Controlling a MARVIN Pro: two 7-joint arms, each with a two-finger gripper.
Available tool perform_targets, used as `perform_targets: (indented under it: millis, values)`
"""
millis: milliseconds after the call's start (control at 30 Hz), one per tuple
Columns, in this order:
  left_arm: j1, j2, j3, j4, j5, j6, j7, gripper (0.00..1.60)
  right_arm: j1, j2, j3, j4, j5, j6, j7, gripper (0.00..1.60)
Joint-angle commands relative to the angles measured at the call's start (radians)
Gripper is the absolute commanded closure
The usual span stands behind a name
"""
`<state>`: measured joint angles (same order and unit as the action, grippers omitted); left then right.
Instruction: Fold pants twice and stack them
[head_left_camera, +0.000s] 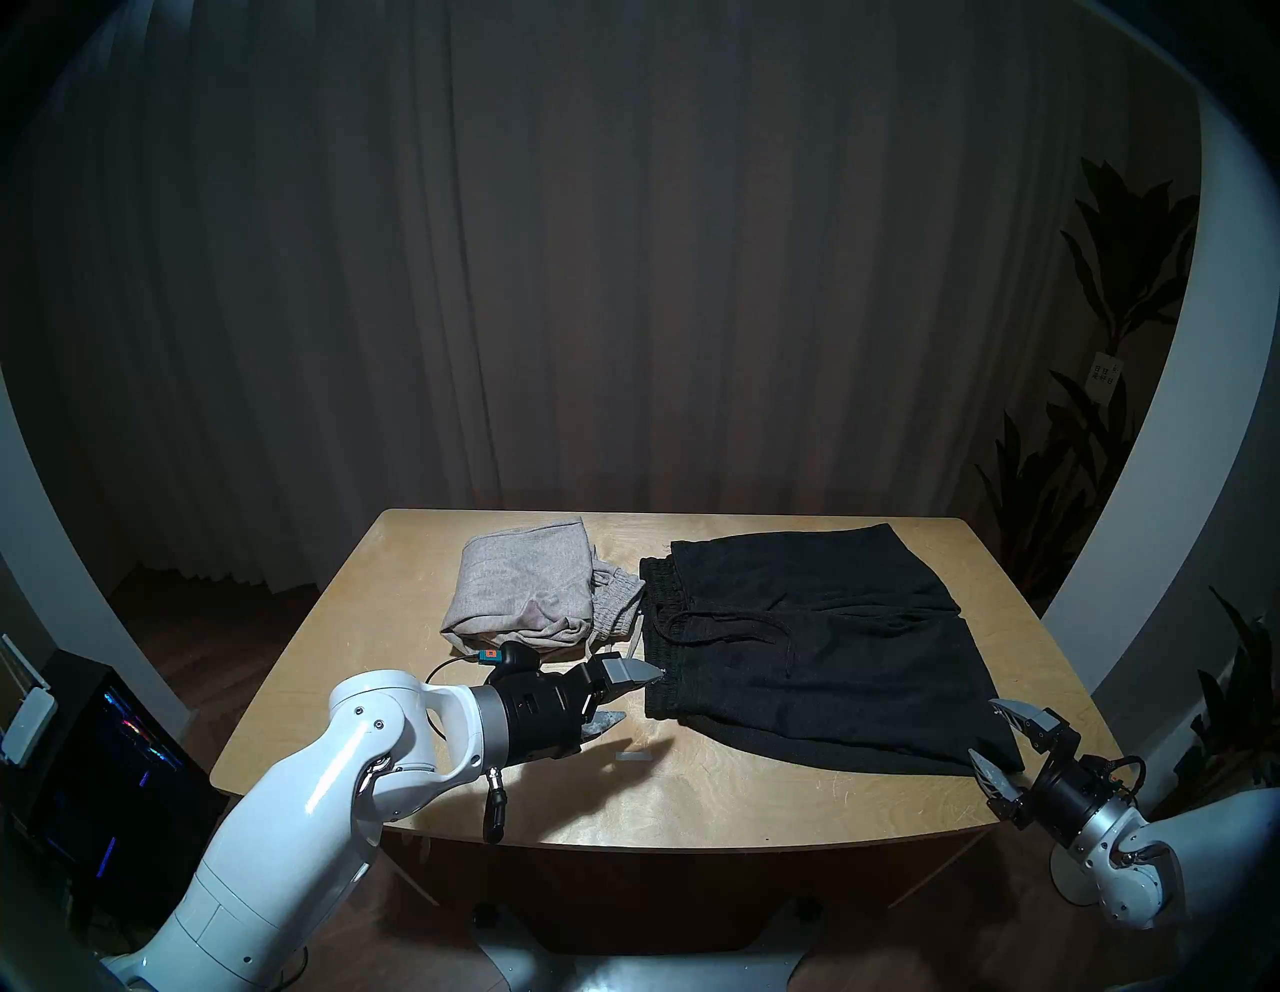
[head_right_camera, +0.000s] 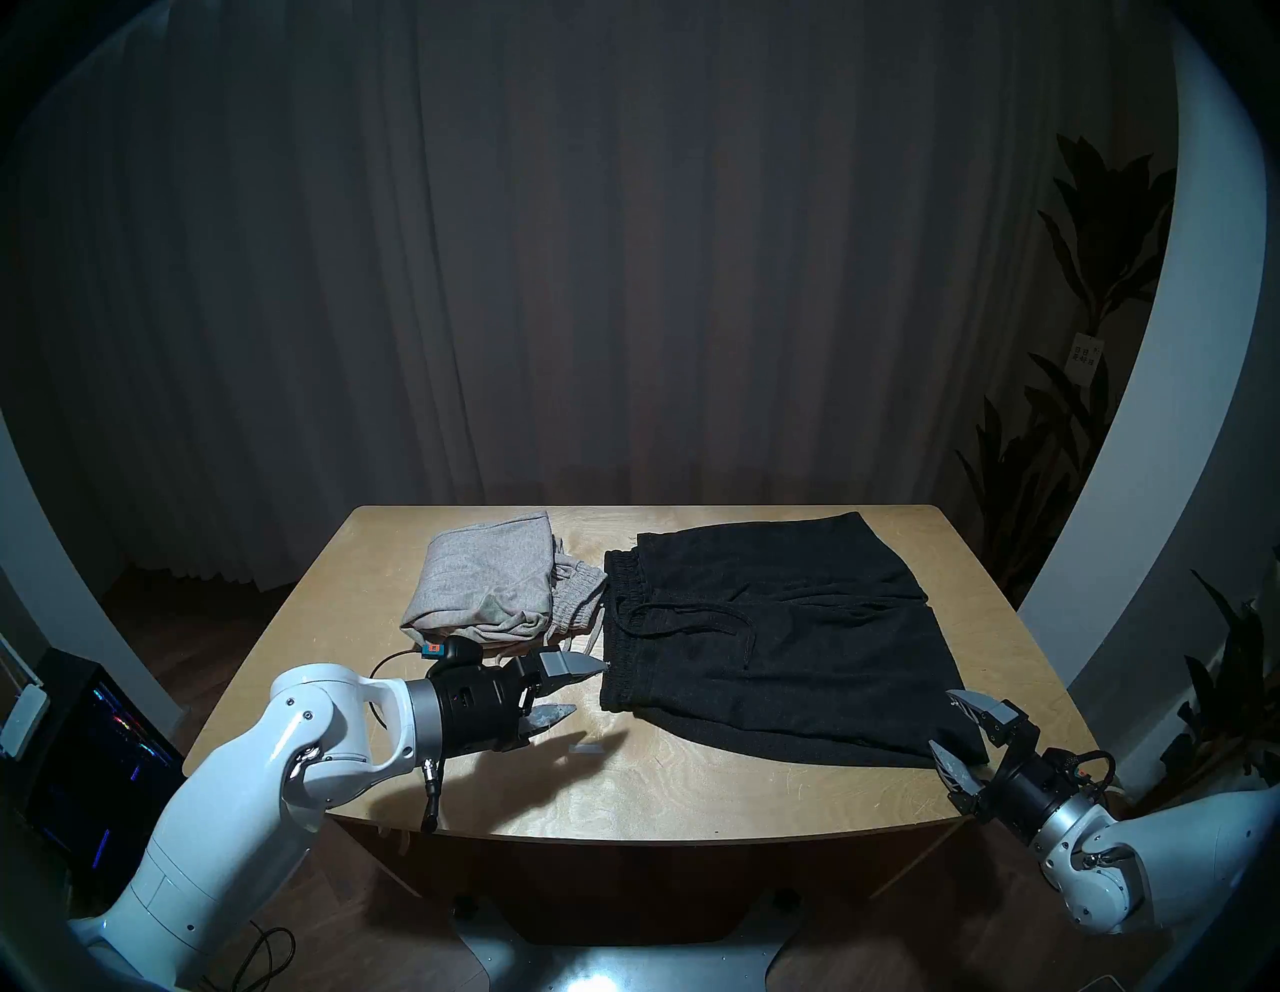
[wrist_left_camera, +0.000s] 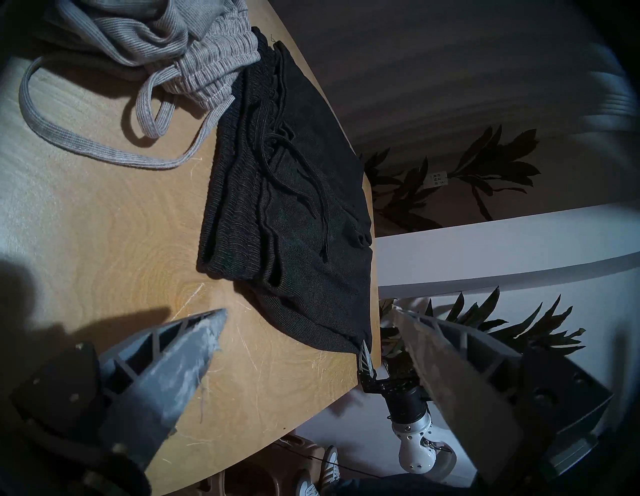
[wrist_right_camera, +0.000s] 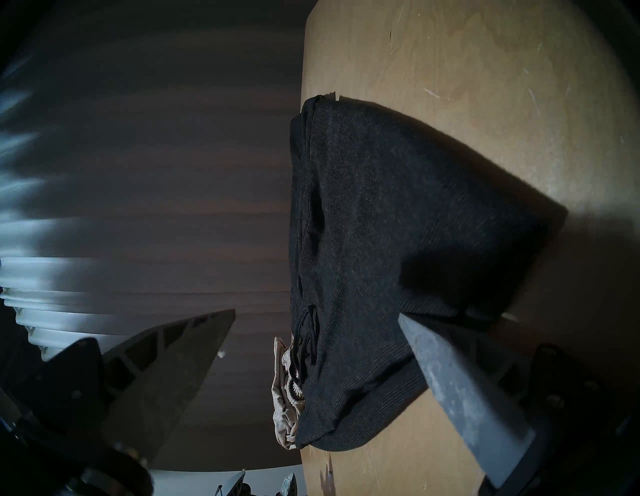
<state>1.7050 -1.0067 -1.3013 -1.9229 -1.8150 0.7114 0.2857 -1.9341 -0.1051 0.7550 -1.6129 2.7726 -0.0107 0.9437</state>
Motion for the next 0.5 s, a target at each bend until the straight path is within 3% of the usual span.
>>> perform_targets:
  millis: [0, 467]
  values:
    - [-0.034, 0.004, -0.015, 0.003, 0.003, 0.003, -0.005, 0.0, -0.013, 0.003, 0.005, 0.004, 0.003, -0.006, 0.029, 0.0]
    - [-0.042, -0.016, 0.016, 0.016, -0.002, 0.037, -0.007, 0.0, -0.03, 0.003, 0.014, 0.031, 0.018, -0.016, 0.07, 0.0]
